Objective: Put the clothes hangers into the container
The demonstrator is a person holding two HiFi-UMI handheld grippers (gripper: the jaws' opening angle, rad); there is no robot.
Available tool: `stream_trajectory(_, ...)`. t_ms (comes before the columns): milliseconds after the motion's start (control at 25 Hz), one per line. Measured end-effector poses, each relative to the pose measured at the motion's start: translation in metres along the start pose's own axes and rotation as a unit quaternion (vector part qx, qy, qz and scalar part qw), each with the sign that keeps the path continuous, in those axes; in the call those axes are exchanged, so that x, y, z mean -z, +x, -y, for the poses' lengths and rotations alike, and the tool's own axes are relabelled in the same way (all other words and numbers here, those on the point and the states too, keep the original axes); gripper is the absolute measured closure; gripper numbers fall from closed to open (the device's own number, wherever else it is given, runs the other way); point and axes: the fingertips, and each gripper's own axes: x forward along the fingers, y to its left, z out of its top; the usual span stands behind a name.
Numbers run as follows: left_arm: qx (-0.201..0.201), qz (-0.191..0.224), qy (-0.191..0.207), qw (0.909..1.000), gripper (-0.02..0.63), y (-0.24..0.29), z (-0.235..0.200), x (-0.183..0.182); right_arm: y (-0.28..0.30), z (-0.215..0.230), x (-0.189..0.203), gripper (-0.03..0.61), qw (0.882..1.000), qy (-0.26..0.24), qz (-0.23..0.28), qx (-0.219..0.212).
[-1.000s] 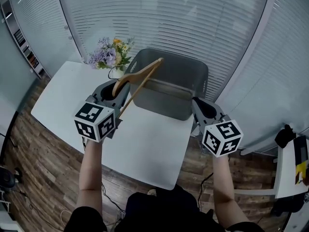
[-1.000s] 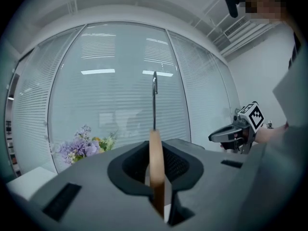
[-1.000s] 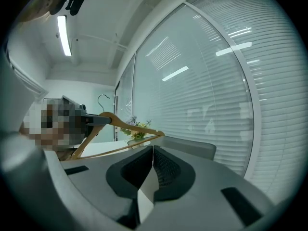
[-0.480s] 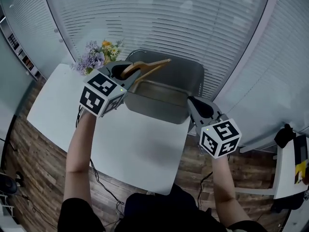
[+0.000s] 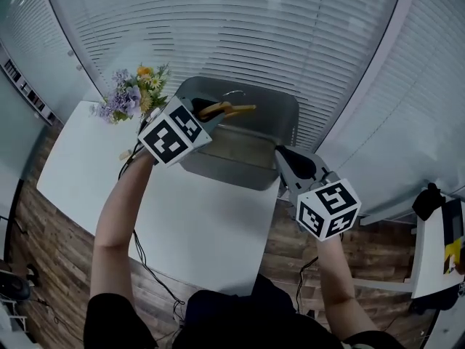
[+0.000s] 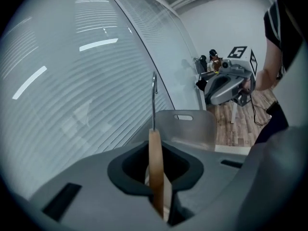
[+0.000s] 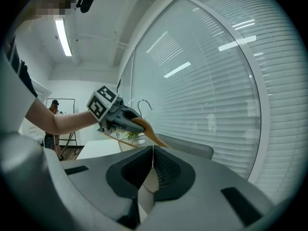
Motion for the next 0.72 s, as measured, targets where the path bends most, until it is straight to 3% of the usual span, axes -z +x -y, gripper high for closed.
stream_trajectory(280,0.030,-0.049,0.083,0.9949,0.554,0.046,0.022,0.009,0.001,0.018,0.005,0.549,1.000,0.007,-0.004,0.003)
stream_trajectory(720,0.076,-0.083,0.142,0.9833,0.554,0.097,0.054,0.018,-0.001,0.034,0.011,0.549,1.000,0.019,-0.004,0.002)
